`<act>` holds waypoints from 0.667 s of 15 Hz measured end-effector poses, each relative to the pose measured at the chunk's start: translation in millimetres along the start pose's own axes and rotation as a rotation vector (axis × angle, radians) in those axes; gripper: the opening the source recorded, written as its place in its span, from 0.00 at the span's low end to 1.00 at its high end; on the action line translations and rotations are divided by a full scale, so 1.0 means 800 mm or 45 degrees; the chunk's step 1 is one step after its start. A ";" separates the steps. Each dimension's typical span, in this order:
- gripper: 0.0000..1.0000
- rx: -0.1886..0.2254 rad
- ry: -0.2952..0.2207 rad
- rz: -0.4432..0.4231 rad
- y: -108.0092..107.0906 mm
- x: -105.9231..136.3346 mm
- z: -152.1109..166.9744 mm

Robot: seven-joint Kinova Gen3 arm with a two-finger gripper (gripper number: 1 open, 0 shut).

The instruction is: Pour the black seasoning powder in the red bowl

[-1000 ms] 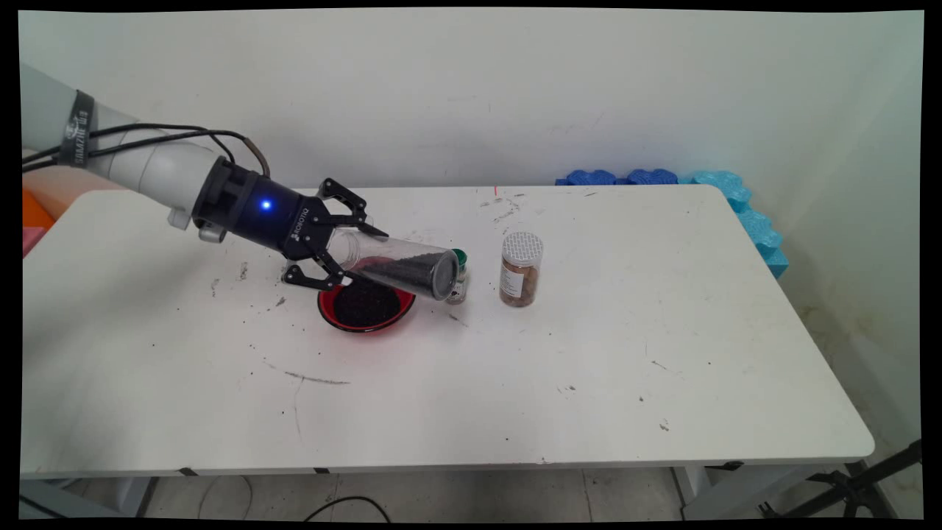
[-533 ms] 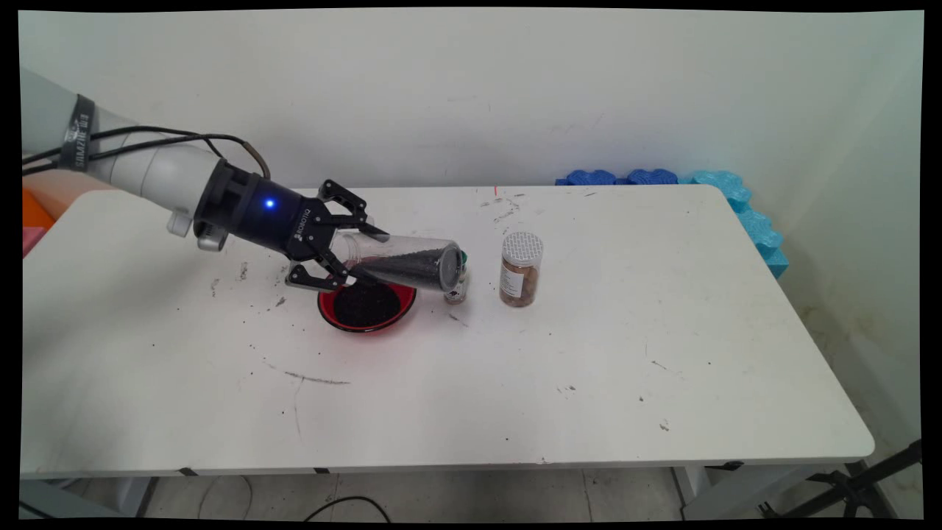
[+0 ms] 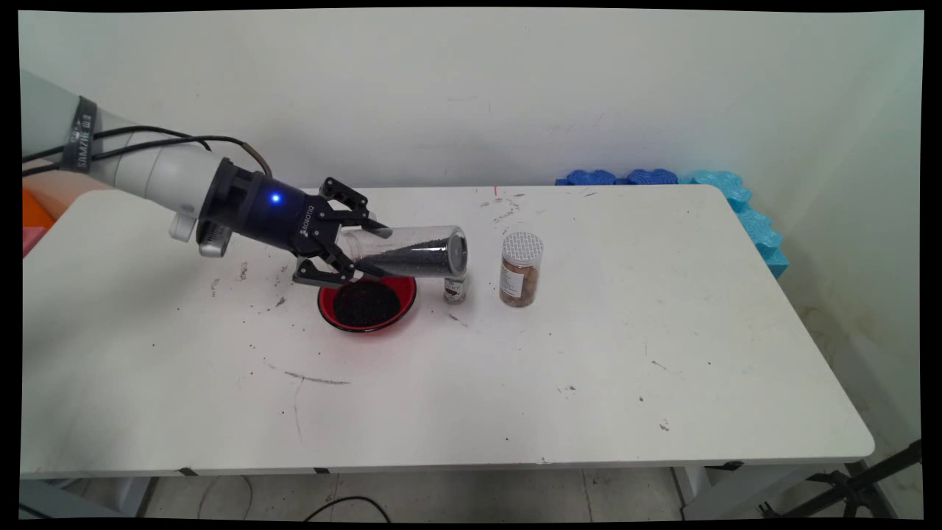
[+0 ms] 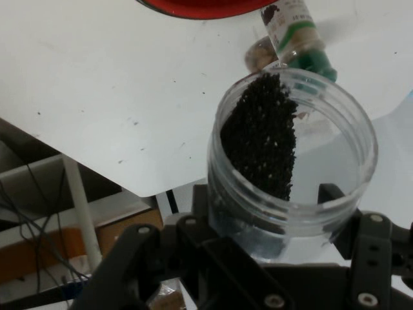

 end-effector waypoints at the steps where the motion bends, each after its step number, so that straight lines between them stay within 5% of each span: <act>1: 0.00 -0.005 -0.001 -0.014 0.000 0.000 0.000; 10: 0.00 -0.065 -0.017 -0.149 -0.002 -0.003 0.001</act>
